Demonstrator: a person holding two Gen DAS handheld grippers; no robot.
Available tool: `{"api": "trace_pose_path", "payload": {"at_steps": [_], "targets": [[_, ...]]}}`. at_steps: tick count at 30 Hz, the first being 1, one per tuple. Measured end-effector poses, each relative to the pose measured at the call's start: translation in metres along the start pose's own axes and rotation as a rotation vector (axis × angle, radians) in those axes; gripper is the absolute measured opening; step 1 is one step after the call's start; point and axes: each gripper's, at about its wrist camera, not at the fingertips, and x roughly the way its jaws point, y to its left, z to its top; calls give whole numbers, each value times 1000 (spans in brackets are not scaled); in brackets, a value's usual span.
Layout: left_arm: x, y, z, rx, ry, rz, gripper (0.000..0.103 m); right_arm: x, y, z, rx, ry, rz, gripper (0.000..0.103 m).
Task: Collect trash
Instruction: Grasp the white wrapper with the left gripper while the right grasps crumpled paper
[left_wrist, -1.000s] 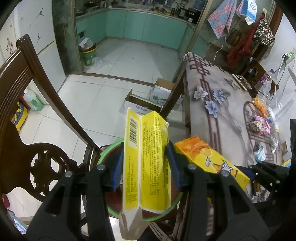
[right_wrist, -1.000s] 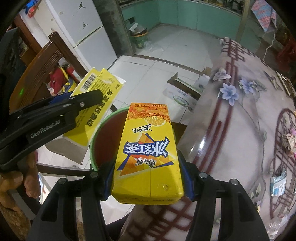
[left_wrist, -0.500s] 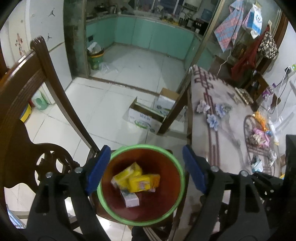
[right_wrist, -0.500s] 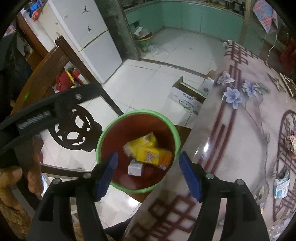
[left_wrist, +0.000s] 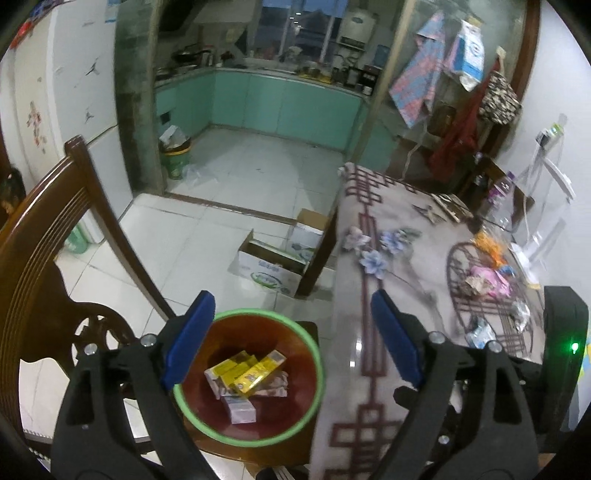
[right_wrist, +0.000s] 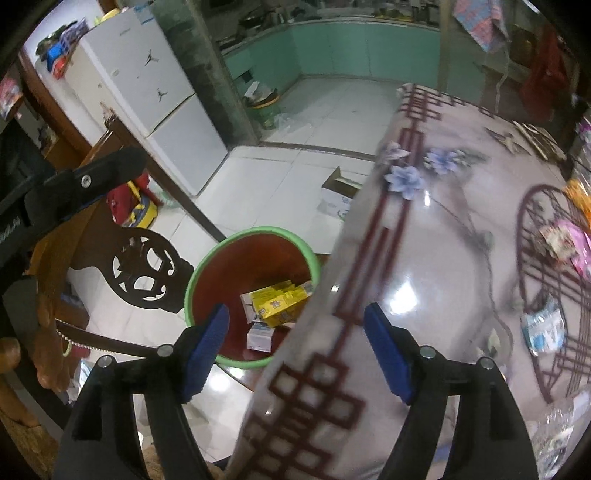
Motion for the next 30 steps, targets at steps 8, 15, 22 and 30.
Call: {"api": "trace_pose_path", "payload": {"at_steps": [8,15,22,30], "targets": [[5,-82,-16,66,29,-61,84,-39,-65,-29,75,-33,-26,73],[19,-179,-35,159,60,-135,84,-82,-160,-59,186,-67,-82,73],[36,-258,-58,229,111,-173,84,-114,-281,-88,316,-78,-181,74],[58,-312,-76,281,182,-173,85,-127,-417,-87,409,-81,-362,78]]}}
